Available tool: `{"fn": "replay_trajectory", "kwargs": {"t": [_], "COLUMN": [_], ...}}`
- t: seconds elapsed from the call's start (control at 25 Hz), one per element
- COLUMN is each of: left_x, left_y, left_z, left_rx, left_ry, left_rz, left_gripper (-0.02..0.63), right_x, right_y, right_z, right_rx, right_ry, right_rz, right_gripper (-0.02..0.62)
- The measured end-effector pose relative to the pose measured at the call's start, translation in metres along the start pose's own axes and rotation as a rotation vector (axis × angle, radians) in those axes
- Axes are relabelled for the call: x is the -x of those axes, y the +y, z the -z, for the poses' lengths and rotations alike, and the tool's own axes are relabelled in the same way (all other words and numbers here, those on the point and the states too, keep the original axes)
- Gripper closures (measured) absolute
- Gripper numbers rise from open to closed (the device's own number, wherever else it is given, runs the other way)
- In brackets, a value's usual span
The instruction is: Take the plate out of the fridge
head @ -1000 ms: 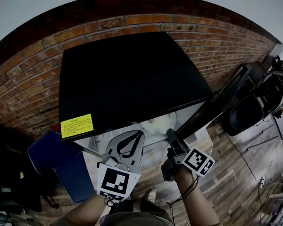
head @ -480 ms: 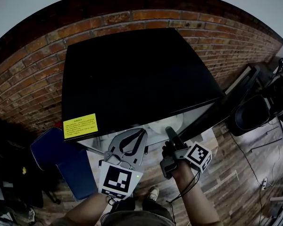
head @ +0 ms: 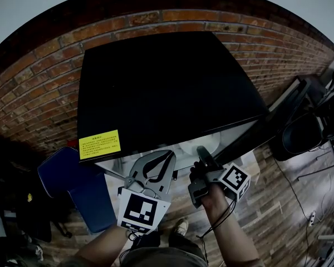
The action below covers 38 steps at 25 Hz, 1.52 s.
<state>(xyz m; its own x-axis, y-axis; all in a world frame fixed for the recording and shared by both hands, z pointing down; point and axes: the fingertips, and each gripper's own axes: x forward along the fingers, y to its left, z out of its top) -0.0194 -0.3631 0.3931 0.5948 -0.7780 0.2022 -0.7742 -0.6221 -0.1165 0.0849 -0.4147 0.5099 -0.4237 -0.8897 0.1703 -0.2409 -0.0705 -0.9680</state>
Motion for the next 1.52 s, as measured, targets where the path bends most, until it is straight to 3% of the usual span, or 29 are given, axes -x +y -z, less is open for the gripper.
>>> {"fn": "replay_trajectory", "kwargs": {"t": [0.24,0.52,0.92,1.52], "left_x": [0.005,0.012,0.030,0.048], "left_y": [-0.003,-0.008,-0.016,-0.059], "left_z": [0.000,-0.001,-0.013,-0.055], "left_rx": [-0.012,-0.024,-0.045,-0.074], "left_ry": [-0.001,-0.001,-0.021,-0.118], "left_rz": [0.005,0.004,0.001,0.070], "left_gripper": [0.588,0.588,0.588,0.588], "right_x": [0.006,0.015,0.044,0.137], "right_y": [-0.003,0.002,0.026,0.094], "right_z": [-0.001,0.008,0.020,0.005], "right_rx": [-0.095,-0.109,-0.236,-0.214], "right_ry": [-0.032,-0.013,-0.020,-0.088], "right_rz": [0.015,0.026,-0.015,-0.091], "right_gripper": [0.545,0.557,0.557,0.557]}}
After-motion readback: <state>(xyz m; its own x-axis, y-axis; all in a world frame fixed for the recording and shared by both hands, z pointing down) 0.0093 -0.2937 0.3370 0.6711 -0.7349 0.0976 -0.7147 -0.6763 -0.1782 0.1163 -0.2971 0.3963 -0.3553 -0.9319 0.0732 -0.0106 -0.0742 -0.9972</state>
